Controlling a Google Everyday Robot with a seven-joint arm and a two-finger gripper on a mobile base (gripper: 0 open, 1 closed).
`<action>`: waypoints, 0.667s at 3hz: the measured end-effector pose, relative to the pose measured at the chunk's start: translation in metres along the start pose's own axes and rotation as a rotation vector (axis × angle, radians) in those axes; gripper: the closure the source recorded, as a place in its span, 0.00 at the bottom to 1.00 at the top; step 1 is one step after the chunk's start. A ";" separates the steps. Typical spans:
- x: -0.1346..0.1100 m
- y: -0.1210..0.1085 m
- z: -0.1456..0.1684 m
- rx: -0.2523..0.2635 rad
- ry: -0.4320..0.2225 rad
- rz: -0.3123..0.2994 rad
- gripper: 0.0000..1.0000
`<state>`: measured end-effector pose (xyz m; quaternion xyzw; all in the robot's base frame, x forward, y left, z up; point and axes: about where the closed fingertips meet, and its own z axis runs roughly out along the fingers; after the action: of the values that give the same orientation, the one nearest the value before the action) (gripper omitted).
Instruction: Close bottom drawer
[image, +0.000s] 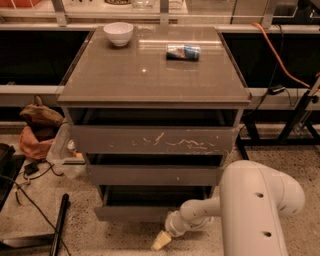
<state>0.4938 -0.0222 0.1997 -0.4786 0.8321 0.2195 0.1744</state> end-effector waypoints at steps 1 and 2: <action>-0.029 -0.033 -0.024 0.079 0.006 -0.037 0.00; -0.029 -0.033 -0.024 0.079 0.006 -0.037 0.00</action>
Offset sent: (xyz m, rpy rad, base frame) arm 0.0311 -0.0051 0.0208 -0.0363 -0.0555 -0.0081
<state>0.5345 -0.0287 0.2278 -0.4872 0.8317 0.1817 0.1946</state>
